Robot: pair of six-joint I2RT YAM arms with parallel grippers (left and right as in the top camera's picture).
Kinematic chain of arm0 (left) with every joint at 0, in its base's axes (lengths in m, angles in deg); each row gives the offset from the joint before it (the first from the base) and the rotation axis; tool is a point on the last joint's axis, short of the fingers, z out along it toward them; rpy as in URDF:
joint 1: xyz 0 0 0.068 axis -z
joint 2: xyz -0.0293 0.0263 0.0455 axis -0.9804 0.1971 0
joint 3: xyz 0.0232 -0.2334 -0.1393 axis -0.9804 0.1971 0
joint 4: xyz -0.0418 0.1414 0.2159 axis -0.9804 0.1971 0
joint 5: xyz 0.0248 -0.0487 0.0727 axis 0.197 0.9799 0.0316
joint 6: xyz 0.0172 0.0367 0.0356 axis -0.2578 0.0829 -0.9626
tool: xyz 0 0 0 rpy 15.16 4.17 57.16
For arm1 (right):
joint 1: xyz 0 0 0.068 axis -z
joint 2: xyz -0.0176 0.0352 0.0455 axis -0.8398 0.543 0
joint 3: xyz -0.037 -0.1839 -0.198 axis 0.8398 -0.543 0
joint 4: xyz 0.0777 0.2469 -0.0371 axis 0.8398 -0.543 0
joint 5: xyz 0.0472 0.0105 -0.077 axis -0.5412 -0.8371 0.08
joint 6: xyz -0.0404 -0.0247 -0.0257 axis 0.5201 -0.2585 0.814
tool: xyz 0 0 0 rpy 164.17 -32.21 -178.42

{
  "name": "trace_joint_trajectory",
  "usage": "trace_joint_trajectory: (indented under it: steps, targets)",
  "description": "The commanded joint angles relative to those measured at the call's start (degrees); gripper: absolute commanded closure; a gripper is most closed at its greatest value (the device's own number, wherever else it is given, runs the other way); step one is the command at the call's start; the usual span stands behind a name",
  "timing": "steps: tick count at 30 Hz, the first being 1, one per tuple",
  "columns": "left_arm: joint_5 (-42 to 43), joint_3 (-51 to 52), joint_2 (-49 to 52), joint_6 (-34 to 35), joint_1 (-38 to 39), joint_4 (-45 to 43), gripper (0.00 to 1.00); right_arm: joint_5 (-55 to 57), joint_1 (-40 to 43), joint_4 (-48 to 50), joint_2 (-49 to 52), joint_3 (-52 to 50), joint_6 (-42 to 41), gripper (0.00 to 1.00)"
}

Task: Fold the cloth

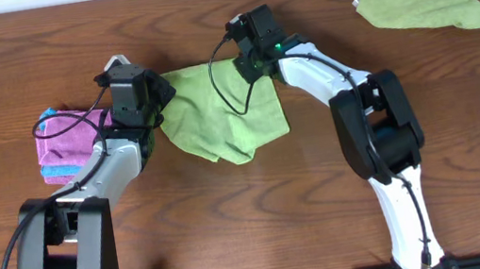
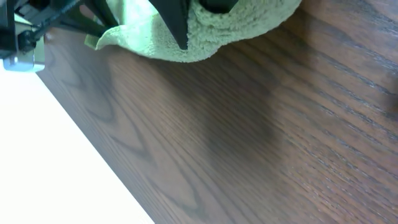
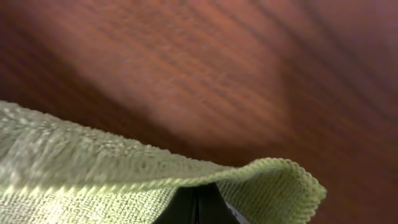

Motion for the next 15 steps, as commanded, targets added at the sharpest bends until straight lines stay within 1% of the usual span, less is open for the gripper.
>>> trace_joint_trajectory:
  steps: [1, 6, 10, 15]
  targets:
    - [0.11, -1.29, 0.48, 0.28, -0.24, 0.83, 0.94, 7.39, 1.97, -0.09, 3.37, -0.92, 2.56, 0.99]
    - [0.31, -1.29, 0.48, -0.48, -0.24, 1.57, 0.93, 11.32, 2.89, 2.91, 3.37, -0.92, 4.02, 0.99]
    - [0.31, -1.29, 0.48, -0.48, -0.24, 1.31, 0.90, 13.53, 2.99, 6.86, 3.37, -0.90, 4.63, 0.99]
    - [0.31, -1.29, 0.48, -0.48, -0.26, 1.20, 0.82, 16.22, 2.75, 10.05, 3.37, -0.55, 4.74, 0.99]
